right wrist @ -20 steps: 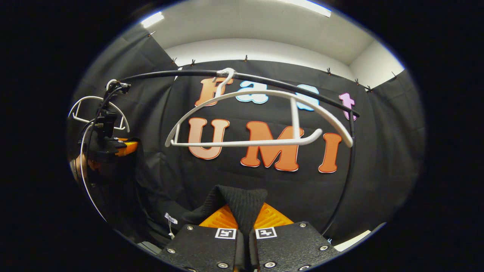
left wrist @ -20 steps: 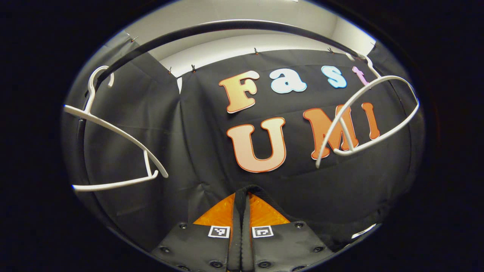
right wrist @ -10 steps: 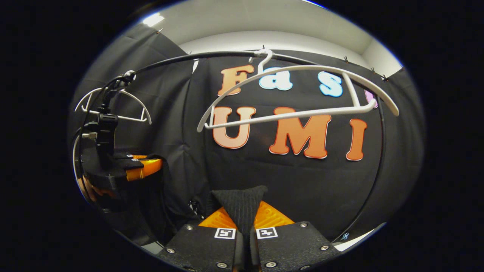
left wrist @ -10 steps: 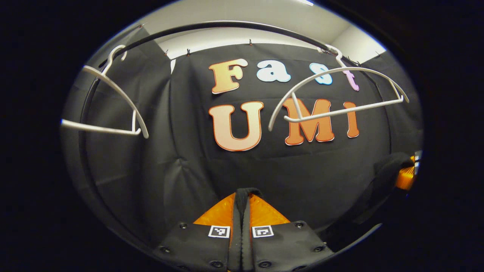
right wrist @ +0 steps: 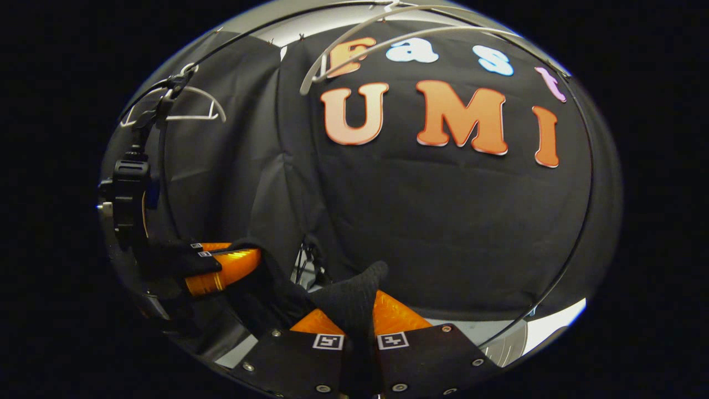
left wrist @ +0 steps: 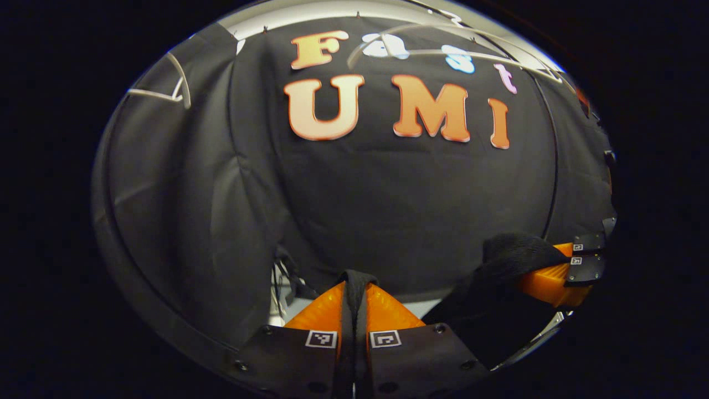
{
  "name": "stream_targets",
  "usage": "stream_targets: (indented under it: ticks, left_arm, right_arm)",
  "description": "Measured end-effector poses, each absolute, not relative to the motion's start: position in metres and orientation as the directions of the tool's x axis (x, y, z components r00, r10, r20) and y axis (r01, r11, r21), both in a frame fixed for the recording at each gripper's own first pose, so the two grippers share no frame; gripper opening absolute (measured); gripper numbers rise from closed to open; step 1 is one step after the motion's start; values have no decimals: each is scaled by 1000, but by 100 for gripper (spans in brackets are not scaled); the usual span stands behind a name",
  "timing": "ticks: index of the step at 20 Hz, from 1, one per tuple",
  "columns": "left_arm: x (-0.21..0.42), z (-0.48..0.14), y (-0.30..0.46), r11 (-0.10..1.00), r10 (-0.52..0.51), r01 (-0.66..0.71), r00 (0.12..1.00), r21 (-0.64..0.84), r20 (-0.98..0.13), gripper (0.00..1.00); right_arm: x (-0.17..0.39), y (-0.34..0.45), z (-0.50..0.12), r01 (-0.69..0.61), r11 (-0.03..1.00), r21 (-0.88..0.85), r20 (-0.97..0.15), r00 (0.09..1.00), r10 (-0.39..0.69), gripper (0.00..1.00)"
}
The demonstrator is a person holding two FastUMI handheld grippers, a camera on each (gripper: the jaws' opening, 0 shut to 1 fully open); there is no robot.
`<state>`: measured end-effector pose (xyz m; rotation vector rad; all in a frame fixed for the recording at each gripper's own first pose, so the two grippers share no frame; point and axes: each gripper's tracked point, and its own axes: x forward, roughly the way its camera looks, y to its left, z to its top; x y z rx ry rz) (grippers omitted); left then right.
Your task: Grasp the clothes on the hanger with both hands and then place them into the laundry hamper below.
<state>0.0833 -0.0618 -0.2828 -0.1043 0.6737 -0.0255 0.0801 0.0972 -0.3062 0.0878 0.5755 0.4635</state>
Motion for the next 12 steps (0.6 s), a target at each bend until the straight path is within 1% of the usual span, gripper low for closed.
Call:
stream_targets:
  ticks: [5, 6, 12]
  left_arm:
    - [11, -351, -90, 988, -141, 41, 605, -146, -784, 8]
    - [-2, -368, -90, 988, -146, 46, 576, -147, -804, 8]
    - [-30, -414, -73, 992, -123, 20, 446, -128, -887, 8]
  right_arm:
    - [35, 113, -373, -421, 882, 209, -638, 625, 450, 9]
    - [28, 114, -382, -426, 881, 207, -656, 607, 448, 9]
    - [8, 112, -427, -414, 883, 223, -739, 519, 430, 12]
